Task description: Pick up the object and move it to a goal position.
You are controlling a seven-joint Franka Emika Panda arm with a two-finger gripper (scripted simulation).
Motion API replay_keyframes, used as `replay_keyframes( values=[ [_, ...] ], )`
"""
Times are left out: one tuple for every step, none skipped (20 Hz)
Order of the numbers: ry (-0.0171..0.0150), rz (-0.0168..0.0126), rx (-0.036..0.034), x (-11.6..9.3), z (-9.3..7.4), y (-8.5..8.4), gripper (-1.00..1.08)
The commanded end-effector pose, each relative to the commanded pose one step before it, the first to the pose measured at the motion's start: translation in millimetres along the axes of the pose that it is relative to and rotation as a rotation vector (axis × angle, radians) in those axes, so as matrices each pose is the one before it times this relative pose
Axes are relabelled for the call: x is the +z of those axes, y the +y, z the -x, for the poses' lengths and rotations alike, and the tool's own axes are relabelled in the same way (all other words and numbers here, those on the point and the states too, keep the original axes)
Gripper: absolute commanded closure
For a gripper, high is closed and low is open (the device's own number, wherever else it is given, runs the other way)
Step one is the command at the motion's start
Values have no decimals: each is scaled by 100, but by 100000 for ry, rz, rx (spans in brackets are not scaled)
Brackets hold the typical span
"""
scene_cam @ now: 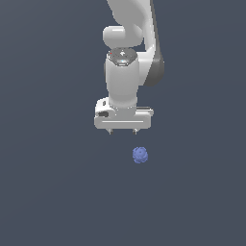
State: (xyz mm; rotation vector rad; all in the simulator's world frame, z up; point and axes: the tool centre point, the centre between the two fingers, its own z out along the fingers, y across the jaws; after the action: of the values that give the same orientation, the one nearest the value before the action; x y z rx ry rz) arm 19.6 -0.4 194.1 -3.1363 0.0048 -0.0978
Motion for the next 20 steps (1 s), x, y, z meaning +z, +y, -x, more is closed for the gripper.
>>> replay_keyframes(
  values=[
    [0, 0, 0, 0, 0, 1, -92],
    [-6, 15, -67, 24, 3, -4, -92],
    [-15, 28, -134, 69, 10, 32, -92],
    [-27, 53, -251, 114, 16, 32, -92],
    [-38, 74, -349, 159, 23, 44, -92],
    [-49, 96, -445, 202, 29, 57, -92],
    [-56, 108, -497, 225, 32, 59, -92],
    [-47, 89, -408, 183, 25, 45, -92],
    [-37, 66, -307, 137, 17, 29, -92],
    [-26, 42, -201, 90, 9, 17, -92],
    [-14, 18, -95, 42, 2, 3, -92],
    [0, 0, 0, -9, -4, -20, -92],
    [21, -29, 150, -59, 0, 11, -92],
    [20, -11, 95, -35, 7, 23, -92],
    [0, 0, 0, 10, -3, 15, -92],
    [-51, 12, -201, 68, -26, -78, -92],
    [-70, 12, -267, 104, -42, -89, -92],
    [-100, 14, -377, 146, -62, -132, -92],
    [-128, 15, -476, 186, -81, -168, -92],
    [-158, 16, -587, 229, -99, -211, -92]
  ],
)
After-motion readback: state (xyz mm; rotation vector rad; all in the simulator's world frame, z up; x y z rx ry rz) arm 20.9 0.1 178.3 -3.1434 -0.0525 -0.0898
